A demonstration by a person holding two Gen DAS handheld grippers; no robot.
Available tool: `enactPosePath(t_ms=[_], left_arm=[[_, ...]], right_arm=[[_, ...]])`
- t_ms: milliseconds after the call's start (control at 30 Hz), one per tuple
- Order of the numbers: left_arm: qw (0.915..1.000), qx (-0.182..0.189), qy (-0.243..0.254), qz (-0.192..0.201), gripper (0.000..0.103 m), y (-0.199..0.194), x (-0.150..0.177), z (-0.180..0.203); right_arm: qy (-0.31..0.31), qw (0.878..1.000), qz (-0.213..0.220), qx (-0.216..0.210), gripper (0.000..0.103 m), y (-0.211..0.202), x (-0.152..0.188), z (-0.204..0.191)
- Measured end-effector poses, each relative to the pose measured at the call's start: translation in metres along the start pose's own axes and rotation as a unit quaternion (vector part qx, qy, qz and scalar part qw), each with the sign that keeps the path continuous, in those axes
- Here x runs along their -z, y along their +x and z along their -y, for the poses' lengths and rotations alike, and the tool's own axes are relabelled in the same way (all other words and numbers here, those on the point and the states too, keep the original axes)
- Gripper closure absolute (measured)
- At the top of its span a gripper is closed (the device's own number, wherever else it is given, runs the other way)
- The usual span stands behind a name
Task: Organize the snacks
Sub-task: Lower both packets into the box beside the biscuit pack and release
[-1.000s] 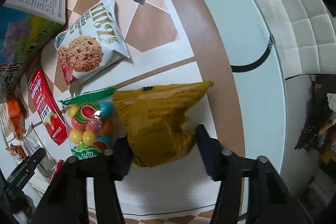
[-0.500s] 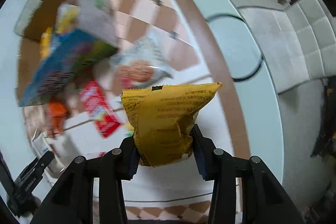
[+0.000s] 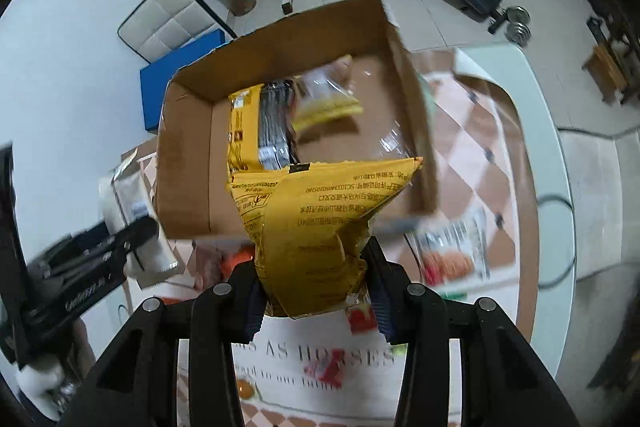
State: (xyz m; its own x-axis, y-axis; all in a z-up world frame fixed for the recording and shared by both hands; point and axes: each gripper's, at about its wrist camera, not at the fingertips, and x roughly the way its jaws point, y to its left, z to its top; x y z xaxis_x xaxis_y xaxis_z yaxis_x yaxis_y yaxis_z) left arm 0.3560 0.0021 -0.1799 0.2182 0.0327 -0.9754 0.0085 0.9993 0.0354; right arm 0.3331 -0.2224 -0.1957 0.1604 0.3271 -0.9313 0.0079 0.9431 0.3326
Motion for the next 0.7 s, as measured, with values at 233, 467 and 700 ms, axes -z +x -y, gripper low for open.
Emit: enactPosePath(t_ms=[233,467,700], left_arm=[[0.9971,-0.037,0.027,-0.061,0.048,0.063,-0.074,-0.016],[0.992,-0.046,0.037,-0.112,0.047,0.121,-0.112,-0.024],[0.9881,-0.036,0.013,-0.149,0.042,0.154,-0.128,-0.033]], right_arm=[[0.002,0.999,-0.041,0.03,0.057,0.067,-0.065,-0.021],[0.023,0.994,-0.094,0.057,0.057,0.126,-0.092,-0.011],[0.039,0.986,-0.14,0.076,0.021,0.159,-0.1,0.002]])
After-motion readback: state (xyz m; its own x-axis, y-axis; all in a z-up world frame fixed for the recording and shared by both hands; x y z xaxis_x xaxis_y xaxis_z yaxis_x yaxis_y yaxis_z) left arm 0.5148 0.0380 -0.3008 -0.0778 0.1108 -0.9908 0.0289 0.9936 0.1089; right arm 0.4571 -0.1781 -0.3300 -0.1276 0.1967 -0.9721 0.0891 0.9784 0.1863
